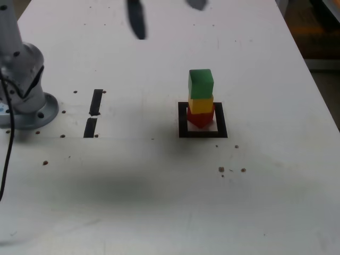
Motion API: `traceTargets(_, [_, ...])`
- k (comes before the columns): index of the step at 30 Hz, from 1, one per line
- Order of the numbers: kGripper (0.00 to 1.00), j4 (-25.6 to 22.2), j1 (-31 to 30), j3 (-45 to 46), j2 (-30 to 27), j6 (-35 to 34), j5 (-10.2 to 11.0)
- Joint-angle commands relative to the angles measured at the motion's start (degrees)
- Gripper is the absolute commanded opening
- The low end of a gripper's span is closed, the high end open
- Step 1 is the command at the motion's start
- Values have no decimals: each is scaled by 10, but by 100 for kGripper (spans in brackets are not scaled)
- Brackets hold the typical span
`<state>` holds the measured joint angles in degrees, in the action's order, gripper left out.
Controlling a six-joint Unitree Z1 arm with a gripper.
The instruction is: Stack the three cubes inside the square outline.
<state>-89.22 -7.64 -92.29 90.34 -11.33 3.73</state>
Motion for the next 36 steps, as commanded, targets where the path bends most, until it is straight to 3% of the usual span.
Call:
traceTargets(1, [100,4,4,65,-57,4,1])
traceTargets(10, [100,71,8,249,-120,24,6])
traceTargets(25, [100,178,3,343,-82,26,7])
traceTargets(36, [100,255,-25,420,-74,22,-25])
